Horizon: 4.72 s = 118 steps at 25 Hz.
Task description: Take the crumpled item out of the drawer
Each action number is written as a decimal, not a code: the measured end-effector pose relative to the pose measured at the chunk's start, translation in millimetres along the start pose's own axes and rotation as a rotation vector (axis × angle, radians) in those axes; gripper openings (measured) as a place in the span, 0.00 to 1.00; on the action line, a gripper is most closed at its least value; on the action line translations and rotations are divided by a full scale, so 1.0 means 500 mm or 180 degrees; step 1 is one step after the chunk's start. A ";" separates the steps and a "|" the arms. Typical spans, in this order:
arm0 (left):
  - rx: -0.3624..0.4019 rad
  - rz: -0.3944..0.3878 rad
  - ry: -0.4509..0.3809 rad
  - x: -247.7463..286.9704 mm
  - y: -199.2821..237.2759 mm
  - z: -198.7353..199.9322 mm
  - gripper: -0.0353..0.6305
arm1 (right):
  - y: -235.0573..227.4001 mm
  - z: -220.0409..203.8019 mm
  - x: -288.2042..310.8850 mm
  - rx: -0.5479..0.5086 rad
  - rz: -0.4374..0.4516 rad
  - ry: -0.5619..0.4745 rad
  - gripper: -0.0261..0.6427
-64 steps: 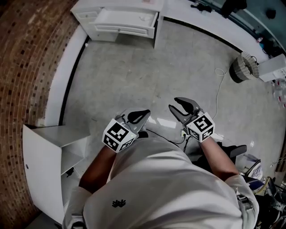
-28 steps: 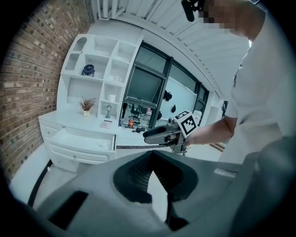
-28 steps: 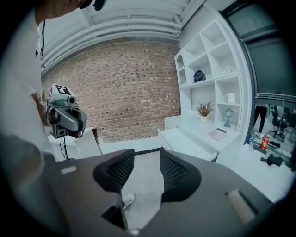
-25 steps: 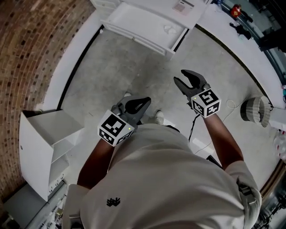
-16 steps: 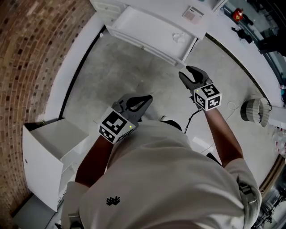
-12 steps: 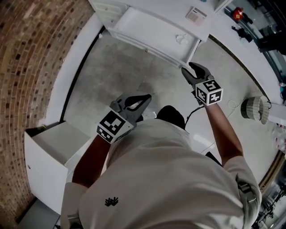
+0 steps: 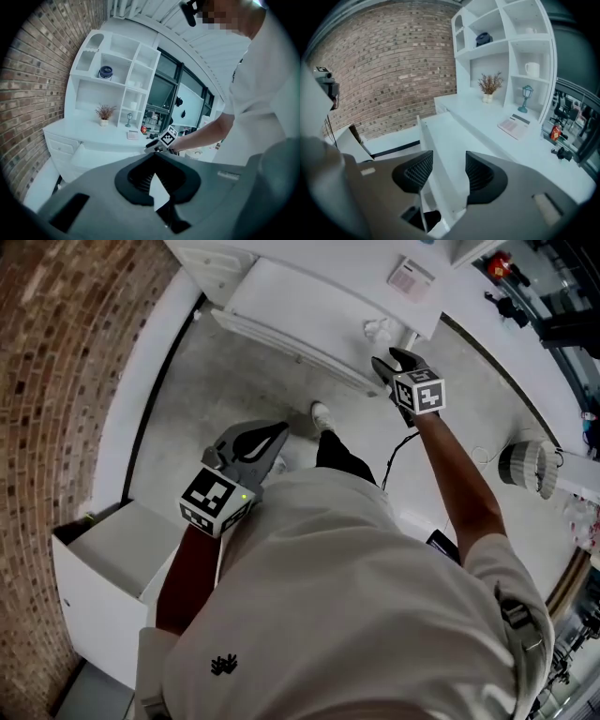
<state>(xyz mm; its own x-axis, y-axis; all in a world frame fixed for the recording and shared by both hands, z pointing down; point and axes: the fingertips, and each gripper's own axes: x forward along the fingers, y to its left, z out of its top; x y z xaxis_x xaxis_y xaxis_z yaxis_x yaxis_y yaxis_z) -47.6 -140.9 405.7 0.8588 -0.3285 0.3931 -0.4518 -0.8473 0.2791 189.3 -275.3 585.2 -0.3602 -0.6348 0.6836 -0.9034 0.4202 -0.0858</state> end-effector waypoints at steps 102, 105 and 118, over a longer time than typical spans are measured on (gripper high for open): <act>-0.0115 0.0728 -0.0254 -0.236 0.100 -0.042 0.06 | 0.184 0.073 0.116 -0.1500 -0.0292 0.0870 0.17; -0.0093 0.0650 -0.0255 -0.254 0.086 -0.057 0.06 | 0.226 0.082 0.092 -0.1497 -0.0267 0.0793 0.17; -0.0106 0.0530 -0.0296 -0.290 0.049 -0.094 0.06 | 0.380 0.109 -0.011 -0.1539 -0.0035 0.0503 0.16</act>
<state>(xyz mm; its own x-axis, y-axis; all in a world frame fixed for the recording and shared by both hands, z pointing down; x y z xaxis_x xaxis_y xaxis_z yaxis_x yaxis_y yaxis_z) -194.4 -94.3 396.5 0.7895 -0.5014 0.3540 -0.5959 -0.7643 0.2464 6.8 -227.3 525.4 -0.2778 -0.5508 0.7870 -0.6824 0.6898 0.2419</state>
